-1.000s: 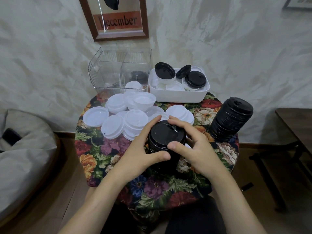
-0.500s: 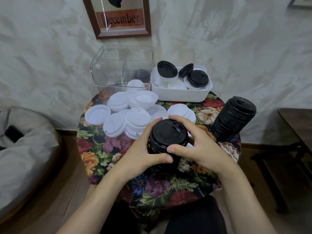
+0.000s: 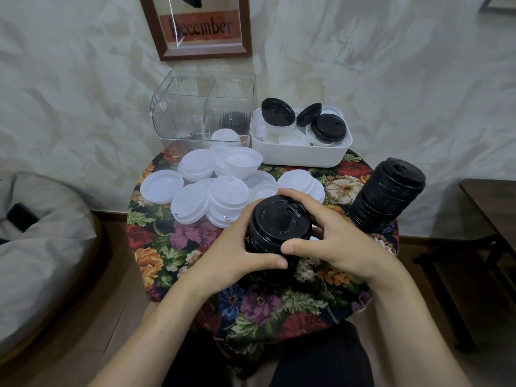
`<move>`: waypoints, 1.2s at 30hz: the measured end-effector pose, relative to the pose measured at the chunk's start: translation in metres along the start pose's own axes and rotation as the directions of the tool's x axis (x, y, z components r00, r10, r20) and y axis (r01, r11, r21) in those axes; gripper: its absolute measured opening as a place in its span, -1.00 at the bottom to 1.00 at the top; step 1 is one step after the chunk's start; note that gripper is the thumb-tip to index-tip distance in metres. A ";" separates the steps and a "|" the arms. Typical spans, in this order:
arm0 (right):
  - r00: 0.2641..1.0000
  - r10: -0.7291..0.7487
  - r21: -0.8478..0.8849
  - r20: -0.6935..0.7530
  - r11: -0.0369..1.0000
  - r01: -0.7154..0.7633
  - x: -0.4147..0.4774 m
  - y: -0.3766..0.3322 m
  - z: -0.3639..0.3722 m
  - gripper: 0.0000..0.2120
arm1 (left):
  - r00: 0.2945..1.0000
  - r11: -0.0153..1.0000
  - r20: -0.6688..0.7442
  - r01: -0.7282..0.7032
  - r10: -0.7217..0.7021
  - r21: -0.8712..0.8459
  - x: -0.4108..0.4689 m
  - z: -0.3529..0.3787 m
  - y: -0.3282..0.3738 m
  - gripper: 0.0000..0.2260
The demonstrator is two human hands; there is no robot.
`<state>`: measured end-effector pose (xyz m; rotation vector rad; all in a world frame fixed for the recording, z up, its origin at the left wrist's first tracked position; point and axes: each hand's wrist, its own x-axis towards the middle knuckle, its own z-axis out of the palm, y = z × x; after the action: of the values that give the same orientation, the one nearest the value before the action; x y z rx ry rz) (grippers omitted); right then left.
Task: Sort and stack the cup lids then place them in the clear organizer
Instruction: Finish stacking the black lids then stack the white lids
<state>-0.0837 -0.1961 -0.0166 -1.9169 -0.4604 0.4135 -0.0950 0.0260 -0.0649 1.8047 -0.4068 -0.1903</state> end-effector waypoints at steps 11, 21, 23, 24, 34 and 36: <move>0.989 0.009 -0.020 -0.151 1.000 -0.012 -0.004 0.005 0.017 -0.29 | 0.998 0.998 -0.060 -0.024 0.027 0.058 -0.002 0.005 -0.005 -0.03; 0.990 -0.026 0.097 -0.138 0.994 0.040 -0.009 0.013 0.024 -0.38 | 1.000 1.000 0.026 -0.008 0.008 -0.025 -0.004 -0.003 0.000 -0.11; 0.990 -0.038 0.122 -0.135 0.991 0.055 -0.008 0.015 0.024 -0.44 | 0.999 0.998 0.050 0.015 -0.012 -0.059 -0.004 -0.006 0.002 -0.12; 0.989 -0.041 0.136 -0.139 0.989 0.060 -0.008 0.017 0.024 -0.43 | 0.999 0.997 0.047 0.022 -0.019 -0.069 -0.003 -0.006 0.007 -0.17; 0.954 -0.091 0.181 -0.287 0.972 0.147 -0.014 0.031 0.041 -0.18 | 0.989 0.993 -0.146 0.008 -0.026 -0.119 -0.020 0.012 0.003 -0.52; 0.952 -0.090 0.168 -0.293 0.975 0.144 -0.012 0.031 0.035 -0.26 | 0.988 0.990 -0.148 0.016 -0.036 -0.139 -0.011 0.013 0.006 -0.54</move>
<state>-0.1073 -0.1858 -0.0575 -1.7215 -0.3310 0.0956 -0.1105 0.0172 -0.0634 1.6764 -0.2566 -0.0966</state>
